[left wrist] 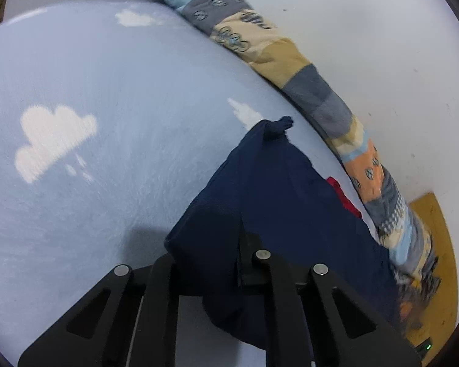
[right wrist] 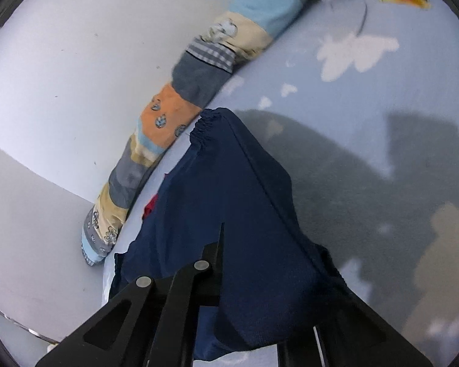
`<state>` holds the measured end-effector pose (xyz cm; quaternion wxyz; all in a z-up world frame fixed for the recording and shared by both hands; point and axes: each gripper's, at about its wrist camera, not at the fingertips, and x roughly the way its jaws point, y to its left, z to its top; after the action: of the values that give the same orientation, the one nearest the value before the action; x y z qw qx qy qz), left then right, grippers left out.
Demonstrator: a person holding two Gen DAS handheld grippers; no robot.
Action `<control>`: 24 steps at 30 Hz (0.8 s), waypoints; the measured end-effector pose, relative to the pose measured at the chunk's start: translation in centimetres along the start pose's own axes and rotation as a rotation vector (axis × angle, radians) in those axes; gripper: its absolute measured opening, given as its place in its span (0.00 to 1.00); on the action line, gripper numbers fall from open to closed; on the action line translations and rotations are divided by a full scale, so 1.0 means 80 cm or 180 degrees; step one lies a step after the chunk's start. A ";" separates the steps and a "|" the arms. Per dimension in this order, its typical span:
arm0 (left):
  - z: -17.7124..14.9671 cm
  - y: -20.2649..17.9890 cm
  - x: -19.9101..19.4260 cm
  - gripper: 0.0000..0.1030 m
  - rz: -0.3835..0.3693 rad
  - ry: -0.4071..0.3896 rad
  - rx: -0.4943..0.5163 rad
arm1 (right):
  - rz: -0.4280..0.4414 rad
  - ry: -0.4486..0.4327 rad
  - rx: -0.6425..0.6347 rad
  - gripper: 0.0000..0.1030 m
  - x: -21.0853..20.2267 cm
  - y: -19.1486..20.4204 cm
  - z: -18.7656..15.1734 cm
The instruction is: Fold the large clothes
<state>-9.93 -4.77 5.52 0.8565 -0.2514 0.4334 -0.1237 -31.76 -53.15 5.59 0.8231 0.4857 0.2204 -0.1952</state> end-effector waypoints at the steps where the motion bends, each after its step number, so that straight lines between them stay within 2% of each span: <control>1: -0.001 0.000 -0.010 0.09 -0.0001 0.0008 0.0038 | -0.0012 -0.0020 -0.0032 0.06 -0.008 0.003 -0.003; 8: -0.018 -0.010 -0.071 0.09 -0.0014 0.0021 0.0088 | -0.0019 -0.0102 -0.0133 0.05 -0.073 0.007 -0.023; 11: -0.026 -0.002 -0.072 0.10 0.0080 0.0184 -0.0025 | -0.0100 -0.0043 -0.0113 0.06 -0.089 0.001 -0.030; 12: -0.028 0.007 -0.069 0.16 0.0151 0.0309 -0.0115 | -0.0175 0.0039 -0.0031 0.07 -0.090 -0.007 -0.031; 13: -0.030 0.018 -0.067 0.22 0.0246 0.0404 -0.0223 | -0.0238 0.0142 0.0106 0.13 -0.089 -0.020 -0.032; 14: -0.032 0.030 -0.066 0.23 0.0281 0.0469 -0.0364 | -0.0324 0.0271 0.0238 0.20 -0.084 -0.032 -0.032; 16: -0.034 0.053 -0.070 0.39 0.0343 0.0559 -0.0655 | -0.0503 0.0528 0.0563 0.35 -0.079 -0.058 -0.033; 17: -0.034 0.066 -0.079 0.39 0.0342 0.0496 -0.0817 | -0.0459 0.0605 0.0804 0.38 -0.082 -0.073 -0.035; 19: -0.035 0.080 -0.097 0.39 0.0354 0.0342 -0.0983 | -0.0296 0.0549 0.1057 0.38 -0.101 -0.090 -0.037; 21: -0.036 0.083 -0.117 0.39 0.0427 0.0166 -0.0974 | -0.0195 0.0444 0.1036 0.38 -0.122 -0.088 -0.035; 24: -0.039 0.062 -0.134 0.39 0.0383 0.0031 -0.0641 | -0.0173 0.0261 0.0675 0.42 -0.144 -0.064 -0.031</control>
<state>-18.81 3.05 8.59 0.8307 -0.3091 0.4621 -0.0292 -44.48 -52.06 7.24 0.7518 0.5714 0.2452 -0.2196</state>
